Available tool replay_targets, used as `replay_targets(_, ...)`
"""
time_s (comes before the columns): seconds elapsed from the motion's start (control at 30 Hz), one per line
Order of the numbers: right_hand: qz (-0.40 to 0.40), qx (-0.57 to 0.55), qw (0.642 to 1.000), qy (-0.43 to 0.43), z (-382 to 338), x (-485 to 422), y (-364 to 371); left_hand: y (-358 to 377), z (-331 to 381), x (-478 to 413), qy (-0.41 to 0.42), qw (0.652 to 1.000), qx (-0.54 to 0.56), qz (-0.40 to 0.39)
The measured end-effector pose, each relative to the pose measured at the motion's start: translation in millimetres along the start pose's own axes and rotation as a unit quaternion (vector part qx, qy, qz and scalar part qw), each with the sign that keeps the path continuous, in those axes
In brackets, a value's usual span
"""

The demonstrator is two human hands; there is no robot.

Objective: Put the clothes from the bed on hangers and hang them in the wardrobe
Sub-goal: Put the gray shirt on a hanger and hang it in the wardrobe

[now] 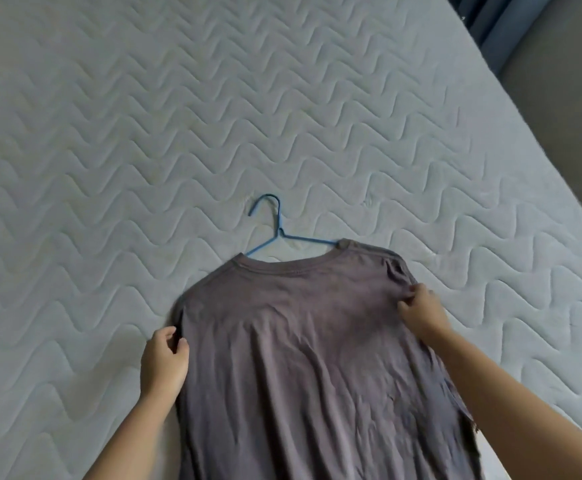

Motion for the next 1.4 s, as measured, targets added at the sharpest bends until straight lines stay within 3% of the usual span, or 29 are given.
replay_targets(0.1,0.062,-0.009,0.998,-0.005,-18.5,-35.9,-7.3,9.3,6.9,-30.8,0.026,0.999,-0.002,0.029)
replay_targets(0.3,0.063,0.064,0.996,-0.018,-37.5,-70.8,2.5,21.8,-7.6,-83.4,0.006,0.998,-0.006,0.062)
replay_targets(0.5,0.030,-0.049,0.998,0.033,-26.1,-70.4,13.0,36.6,-25.3,-91.9,-0.057,0.990,0.116,0.056)
replay_targets(0.73,-0.001,-0.153,0.985,0.074,40.5,-12.8,21.2,12.4,-33.1,-6.7,-0.058,0.985,0.148,0.062)
replay_targets(1.07,-0.080,-0.218,0.959,0.164,155.4,135.4,29.9,-58.0,-96.3,157.1,-0.145,0.979,0.129,0.055)
replay_targets(1.2,-0.109,-0.279,0.945,0.127,141.2,179.4,-0.3,-93.4,-102.9,209.6,-0.144,0.979,0.135,0.054)
replay_targets(1.4,-0.125,-0.209,0.970,0.003,97.3,209.6,-51.8,-124.8,-100.4,292.3,-0.132,0.984,0.109,0.046)
Point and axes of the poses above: each hand's wrist, its own x-axis away from the middle knuckle, its own y-axis out of the palm, z = x × y, the point moved 10 cm from there along -x, towards the middle knuckle, and after that the axes turned 7 degrees about y, right-handed, at the moved point
